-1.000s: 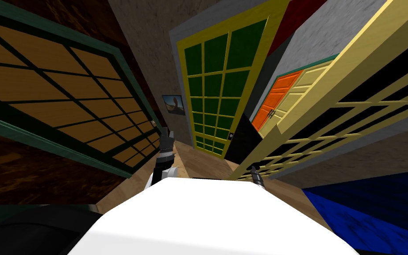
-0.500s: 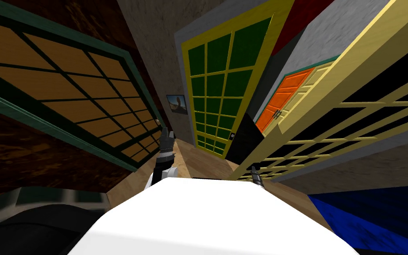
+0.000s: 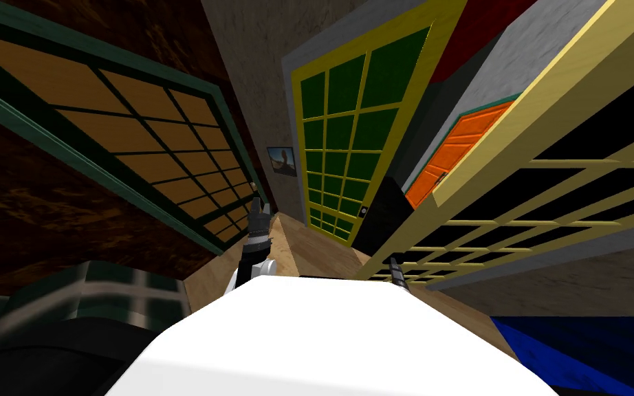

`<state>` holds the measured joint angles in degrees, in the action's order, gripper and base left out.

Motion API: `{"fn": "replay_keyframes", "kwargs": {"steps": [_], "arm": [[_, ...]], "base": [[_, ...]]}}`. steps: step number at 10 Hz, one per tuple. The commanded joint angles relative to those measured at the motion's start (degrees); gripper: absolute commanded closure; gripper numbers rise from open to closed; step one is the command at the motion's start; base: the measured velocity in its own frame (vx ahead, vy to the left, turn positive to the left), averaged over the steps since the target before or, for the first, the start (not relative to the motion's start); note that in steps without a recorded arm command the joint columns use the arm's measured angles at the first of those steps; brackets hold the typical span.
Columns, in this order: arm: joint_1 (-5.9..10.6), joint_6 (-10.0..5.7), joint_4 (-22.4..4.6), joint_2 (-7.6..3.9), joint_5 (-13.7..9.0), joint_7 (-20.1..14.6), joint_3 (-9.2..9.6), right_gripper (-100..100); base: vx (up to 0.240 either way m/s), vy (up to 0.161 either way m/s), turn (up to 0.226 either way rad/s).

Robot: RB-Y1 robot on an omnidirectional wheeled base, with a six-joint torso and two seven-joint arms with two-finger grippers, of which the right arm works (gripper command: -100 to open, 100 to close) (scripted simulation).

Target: Pull the door open

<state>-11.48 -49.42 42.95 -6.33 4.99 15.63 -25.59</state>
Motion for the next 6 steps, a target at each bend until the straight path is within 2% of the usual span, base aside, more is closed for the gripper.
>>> {"fn": "replay_keyframes", "kwargs": {"steps": [1, 2, 4, 5, 6], "arm": [[-1.14, 0.39, 1.5, -1.22, -1.5, -2.9, -0.82, 100], [-1.14, 0.39, 1.4, -1.22, -1.5, -3.5, -0.82, 100], [-1.58, 0.32, 2.0, -1.27, -2.9, -7.1, -0.11, 100], [-1.58, 0.32, 2.0, -1.27, -2.9, -7.8, -0.11, 100], [-1.81, 0.28, 2.3, -1.30, -3.5, -9.9, 0.26, 100]], "base": [[-0.072, -0.047, 0.208], [-0.045, -0.034, 0.087], [-0.074, -0.048, 0.169], [-0.060, -0.040, 0.075], [-0.043, -0.042, 0.125]]}}
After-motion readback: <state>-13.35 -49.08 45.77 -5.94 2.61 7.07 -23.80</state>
